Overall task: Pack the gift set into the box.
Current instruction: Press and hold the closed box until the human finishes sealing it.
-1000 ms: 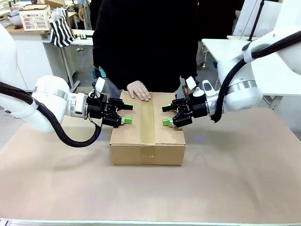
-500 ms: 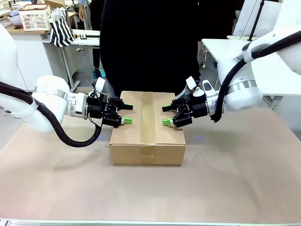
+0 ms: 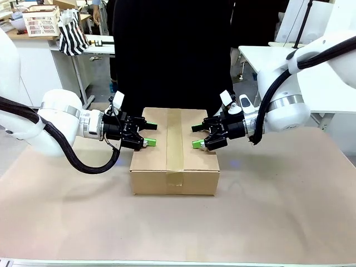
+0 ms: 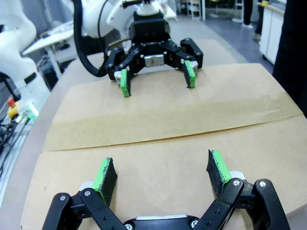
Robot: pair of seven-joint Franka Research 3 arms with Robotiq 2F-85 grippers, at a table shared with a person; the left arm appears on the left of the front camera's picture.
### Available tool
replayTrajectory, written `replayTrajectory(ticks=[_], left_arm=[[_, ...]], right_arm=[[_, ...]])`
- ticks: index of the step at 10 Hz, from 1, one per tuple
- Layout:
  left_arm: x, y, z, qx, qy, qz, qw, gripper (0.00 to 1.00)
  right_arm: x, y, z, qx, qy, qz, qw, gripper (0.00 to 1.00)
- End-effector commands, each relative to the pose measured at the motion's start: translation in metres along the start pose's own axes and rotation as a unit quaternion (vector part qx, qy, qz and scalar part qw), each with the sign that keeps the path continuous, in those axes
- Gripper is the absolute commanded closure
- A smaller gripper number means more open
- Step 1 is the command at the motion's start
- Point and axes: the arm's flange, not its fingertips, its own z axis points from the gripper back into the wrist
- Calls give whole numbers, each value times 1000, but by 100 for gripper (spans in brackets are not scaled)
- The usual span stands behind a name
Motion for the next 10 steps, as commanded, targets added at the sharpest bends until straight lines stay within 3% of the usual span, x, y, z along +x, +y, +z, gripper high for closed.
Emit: replayTrajectory(ticks=[1, 7, 8, 9, 10], left_arm=[[-3, -1, 0, 4, 0, 4, 1000, 0], [0, 0, 0, 0, 0, 0, 1000, 0], [14, -3, 7, -26, -40, 126, 991, 0], [44, -8, 20, -43, -42, 178, 982, 0], [74, -16, 36, -72, -70, 250, 963, 0]], right_arm=[[-2, 2, -1, -5, 8, 0, 1000, 0], [0, 0, 0, 0, 0, 0, 1000, 0], [13, 11, 6, 48, 6, -68, 996, 0], [39, 30, 21, 39, 35, -171, 984, 0], [64, 54, 39, 74, 9, -228, 971, 0]])
